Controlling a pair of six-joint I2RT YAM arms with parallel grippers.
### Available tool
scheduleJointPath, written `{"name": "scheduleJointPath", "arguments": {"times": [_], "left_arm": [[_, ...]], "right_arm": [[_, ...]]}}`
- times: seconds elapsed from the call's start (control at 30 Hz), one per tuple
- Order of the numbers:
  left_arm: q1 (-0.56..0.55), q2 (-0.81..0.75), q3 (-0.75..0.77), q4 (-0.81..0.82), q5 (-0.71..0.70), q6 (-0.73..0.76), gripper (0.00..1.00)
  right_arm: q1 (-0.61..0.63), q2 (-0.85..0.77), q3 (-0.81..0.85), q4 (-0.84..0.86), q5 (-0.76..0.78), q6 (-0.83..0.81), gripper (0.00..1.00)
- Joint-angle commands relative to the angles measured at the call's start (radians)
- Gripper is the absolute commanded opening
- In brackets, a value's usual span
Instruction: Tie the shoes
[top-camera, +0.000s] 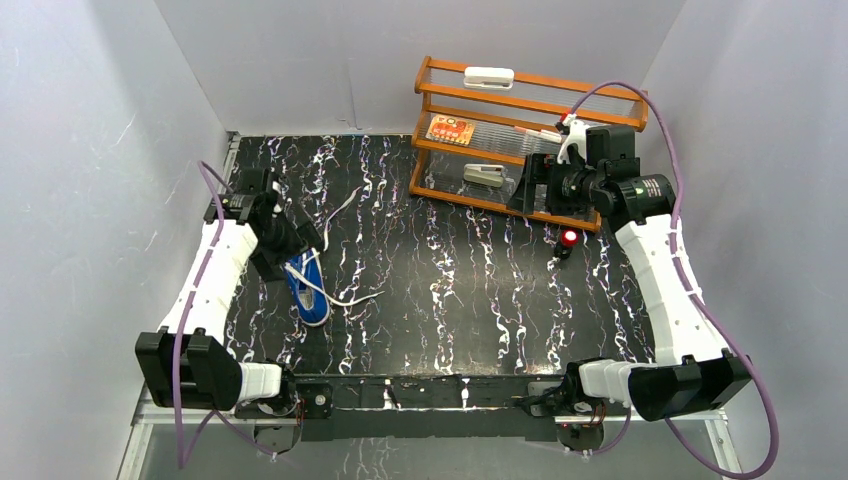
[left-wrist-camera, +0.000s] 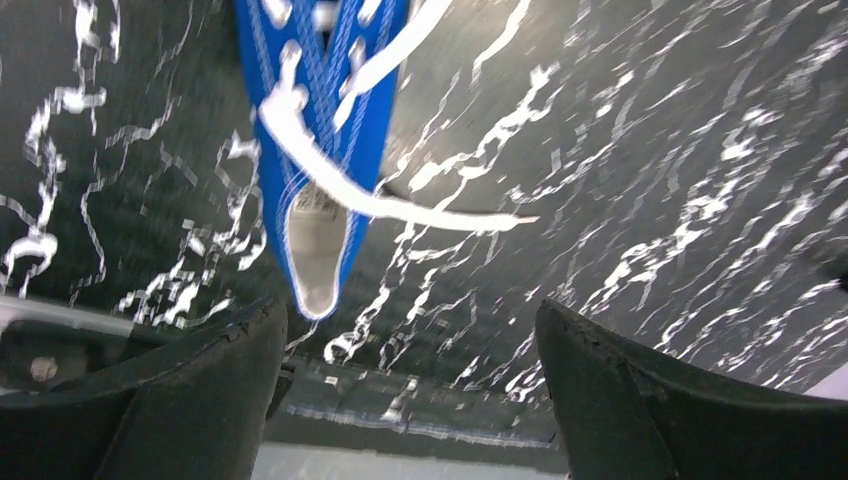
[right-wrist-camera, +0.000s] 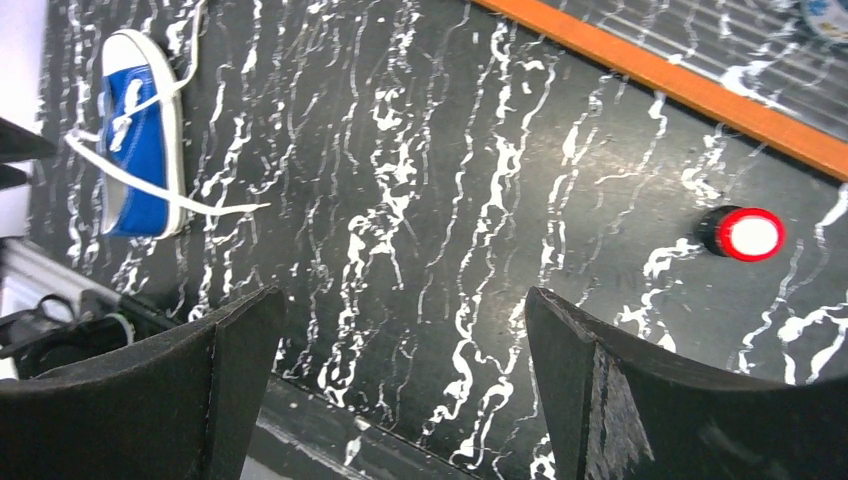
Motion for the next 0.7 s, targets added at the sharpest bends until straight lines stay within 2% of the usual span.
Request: {"name": "scheduleJointPath", "arguments": {"times": [0.0, 0.27, 0.43, 0.53, 0.67], "left_arm": [[0.011, -0.032, -0.07, -0.122, 0.025, -0.06, 0.87], [0.008, -0.029, -0.213, -0.051, 0.077, -0.099, 0.66], [-0.015, 0.021, -0.219, 0.01, 0.061, -0.113, 0.51], [-0.033, 0.04, -0.218, 0.036, 0.02, -0.106, 0.47], [-0.042, 0.081, -0.225, 0.059, -0.035, -0.119, 0.49]], "right_arm": [[-0.008, -0.017, 0.013, 0.027, -0.129, 0.023, 0.98], [-0.01, -0.032, -0.005, 0.063, -0.19, 0.066, 0.99], [-0.01, -0.051, -0.028, 0.087, -0.213, 0.086, 0.99], [-0.011, -0.062, -0.032, 0.089, -0.211, 0.09, 0.99], [-0.011, -0.067, -0.031, 0.087, -0.209, 0.091, 0.99]]}}
